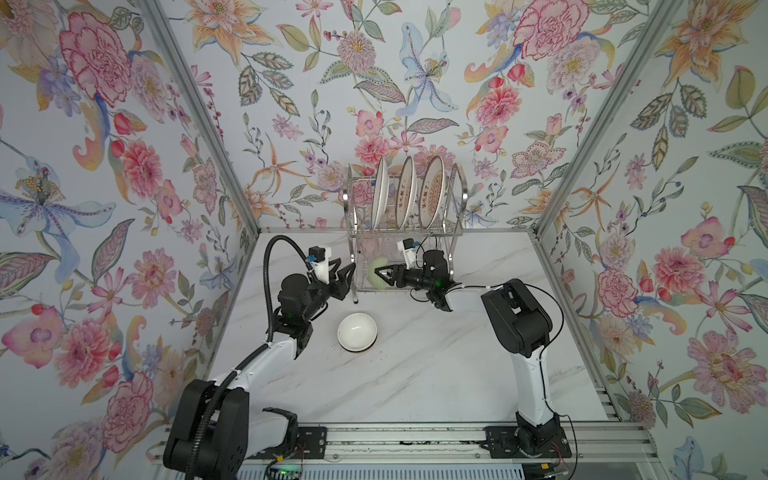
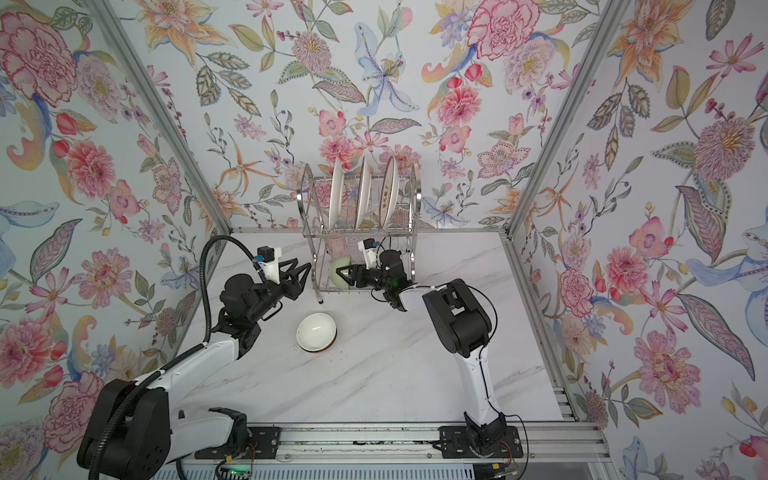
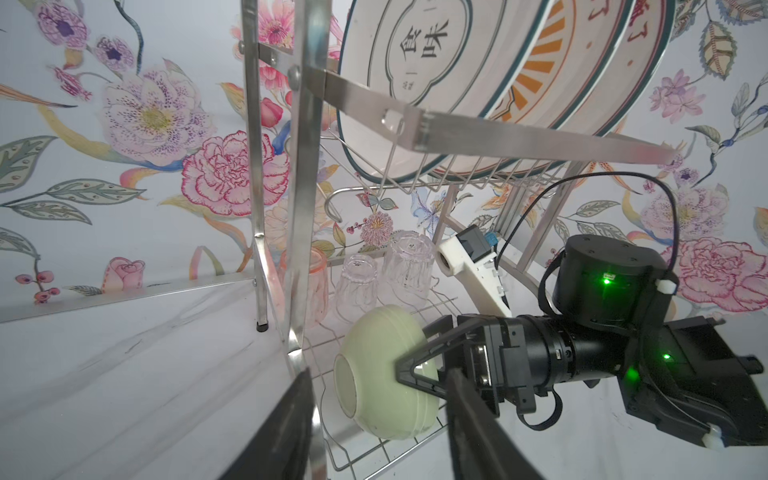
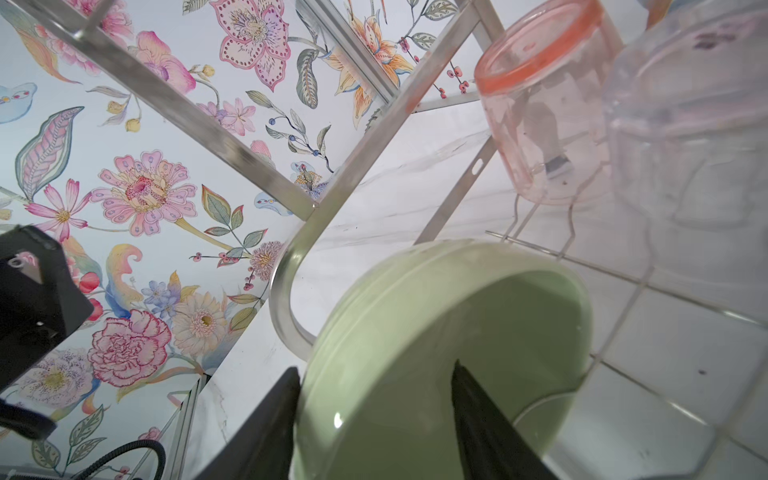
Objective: Unload the mixed dishes from the dish rack
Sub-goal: 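Close the right gripper on the pale green bowl's rim while the left draws back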
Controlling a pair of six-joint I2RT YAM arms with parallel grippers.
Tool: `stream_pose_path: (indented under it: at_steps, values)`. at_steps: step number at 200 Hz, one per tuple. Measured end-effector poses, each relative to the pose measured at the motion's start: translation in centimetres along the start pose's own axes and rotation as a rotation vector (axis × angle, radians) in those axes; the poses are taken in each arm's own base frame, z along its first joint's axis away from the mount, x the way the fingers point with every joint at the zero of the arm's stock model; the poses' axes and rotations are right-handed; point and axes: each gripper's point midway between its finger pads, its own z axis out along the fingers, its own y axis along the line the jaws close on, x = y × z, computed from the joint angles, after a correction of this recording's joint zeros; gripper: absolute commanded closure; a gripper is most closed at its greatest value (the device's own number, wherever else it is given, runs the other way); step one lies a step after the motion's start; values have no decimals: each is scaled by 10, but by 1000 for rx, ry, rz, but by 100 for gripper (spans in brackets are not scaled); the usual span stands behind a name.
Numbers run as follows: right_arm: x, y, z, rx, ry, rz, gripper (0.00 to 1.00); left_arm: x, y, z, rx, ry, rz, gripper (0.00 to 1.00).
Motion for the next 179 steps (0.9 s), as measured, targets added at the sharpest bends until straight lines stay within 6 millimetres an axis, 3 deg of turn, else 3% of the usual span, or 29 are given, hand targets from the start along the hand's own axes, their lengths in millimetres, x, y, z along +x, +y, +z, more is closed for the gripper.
stream_pose_path:
  at_steps: [48,123,179]
  values:
    - [-6,7,7,-26,-1,0,45,-6,-4,-23,-25,39,120,3]
    - [4,6,11,-45,34,35,53,11,-1,-51,-20,133,249,1]
    - [8,9,12,-64,51,56,61,19,19,-65,-65,170,272,1]
